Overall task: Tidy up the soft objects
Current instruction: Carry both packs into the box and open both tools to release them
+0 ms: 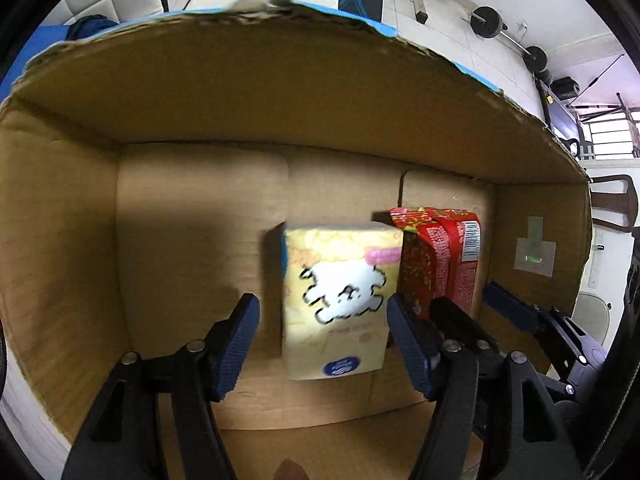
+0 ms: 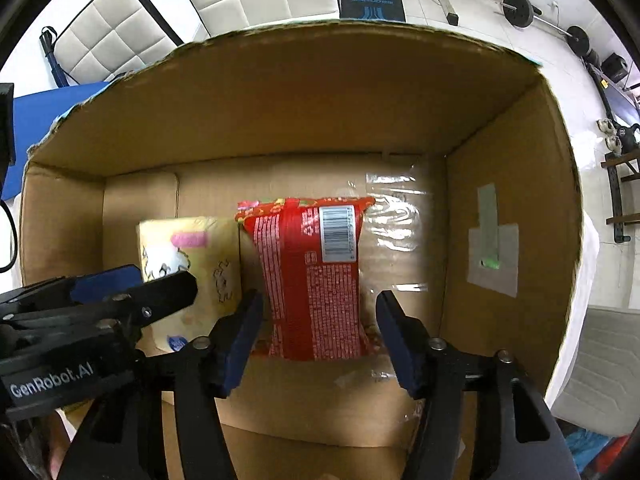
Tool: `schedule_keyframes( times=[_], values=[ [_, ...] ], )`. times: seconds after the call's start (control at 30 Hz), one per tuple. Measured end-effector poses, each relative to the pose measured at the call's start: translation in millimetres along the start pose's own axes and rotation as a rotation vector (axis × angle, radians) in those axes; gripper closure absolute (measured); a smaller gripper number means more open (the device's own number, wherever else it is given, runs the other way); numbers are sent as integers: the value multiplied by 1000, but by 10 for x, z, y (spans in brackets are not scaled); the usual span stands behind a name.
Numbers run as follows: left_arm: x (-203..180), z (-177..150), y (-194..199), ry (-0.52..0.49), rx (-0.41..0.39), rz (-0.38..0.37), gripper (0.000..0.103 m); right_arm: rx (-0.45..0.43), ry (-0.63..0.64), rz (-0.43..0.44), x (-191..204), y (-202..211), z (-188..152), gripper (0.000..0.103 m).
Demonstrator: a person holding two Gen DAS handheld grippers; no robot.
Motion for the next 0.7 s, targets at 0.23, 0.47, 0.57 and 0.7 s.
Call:
schedule_keyframes(
  times=[0.23,0.47,0.57,0.7],
  values=[
    [90,-293,386,-53,-60,59,12,-5,3,-28,39,115,-211,25],
    [183,-642,944,-98,-184,149,4,-67,6,-64,104,455,-481,4],
    [138,-738,1087,-111,-240,162,0,-93,-1,-70,151,614,-582,0],
    [9,-690,1269,-156,-287,182,0,-134,-30,-81,142,844,-802,0]
  ],
)
Point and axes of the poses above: each gripper's, at about its wrist camera, not at the fingertips, and y roughly against the way its jaws point, x to its left, z to its top, the point moved 9 cm from there along -y, roughly the way its jaws point, and after that the axes turned 15 degrees about -z, right-handed, at the moved point
